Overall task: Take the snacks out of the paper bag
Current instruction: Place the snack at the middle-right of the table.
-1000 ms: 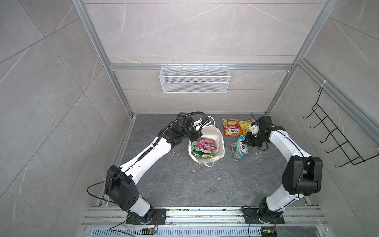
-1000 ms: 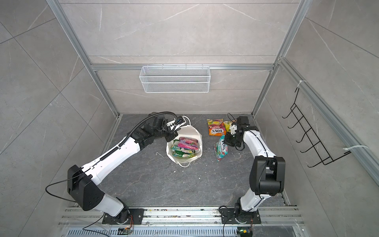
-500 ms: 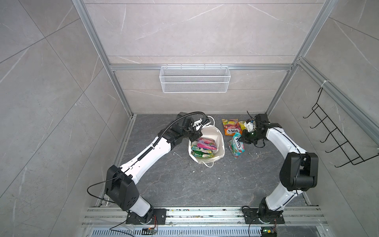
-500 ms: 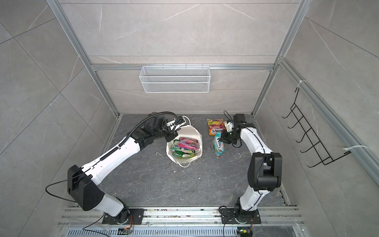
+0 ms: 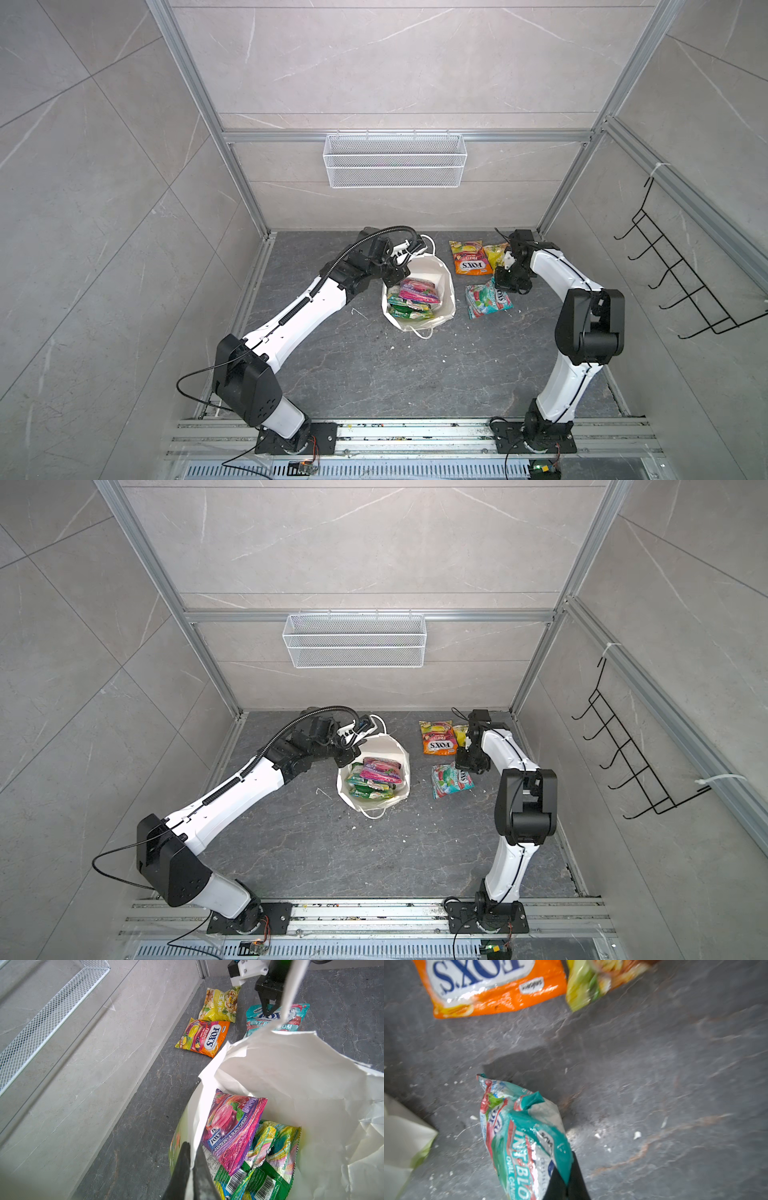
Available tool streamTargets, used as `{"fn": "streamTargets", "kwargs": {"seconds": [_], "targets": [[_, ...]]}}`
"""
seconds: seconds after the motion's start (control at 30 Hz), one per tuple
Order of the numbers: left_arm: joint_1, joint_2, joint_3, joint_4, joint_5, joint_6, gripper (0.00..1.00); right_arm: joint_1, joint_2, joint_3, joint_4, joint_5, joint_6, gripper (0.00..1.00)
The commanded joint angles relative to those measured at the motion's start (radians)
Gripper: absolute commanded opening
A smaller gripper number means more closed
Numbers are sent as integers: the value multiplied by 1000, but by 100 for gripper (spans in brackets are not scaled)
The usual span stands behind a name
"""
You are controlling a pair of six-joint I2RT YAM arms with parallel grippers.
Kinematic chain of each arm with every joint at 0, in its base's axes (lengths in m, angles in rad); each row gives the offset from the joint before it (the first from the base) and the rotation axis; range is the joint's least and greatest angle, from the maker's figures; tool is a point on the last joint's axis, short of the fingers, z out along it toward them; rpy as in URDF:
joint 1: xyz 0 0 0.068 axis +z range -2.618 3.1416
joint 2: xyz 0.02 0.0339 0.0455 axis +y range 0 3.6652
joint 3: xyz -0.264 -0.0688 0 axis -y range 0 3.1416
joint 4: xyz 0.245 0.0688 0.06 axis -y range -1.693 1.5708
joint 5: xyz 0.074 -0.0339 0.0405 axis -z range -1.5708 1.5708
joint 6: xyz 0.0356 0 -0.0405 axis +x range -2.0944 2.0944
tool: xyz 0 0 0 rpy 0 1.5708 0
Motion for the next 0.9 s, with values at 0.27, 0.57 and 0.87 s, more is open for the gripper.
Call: {"fn": "streamTargets", "kwargs": {"seconds": [0.27, 0.57, 0.87], "targets": [[0, 4, 53, 25, 25, -25, 0, -3, 78, 101, -66, 172, -28, 12], [-2, 15, 57, 37, 37, -34, 0, -3, 46, 132, -78, 173, 4, 45], [-2, 9, 44, 47, 36, -31, 0, 101, -207, -98, 92, -7, 75, 76]]}}
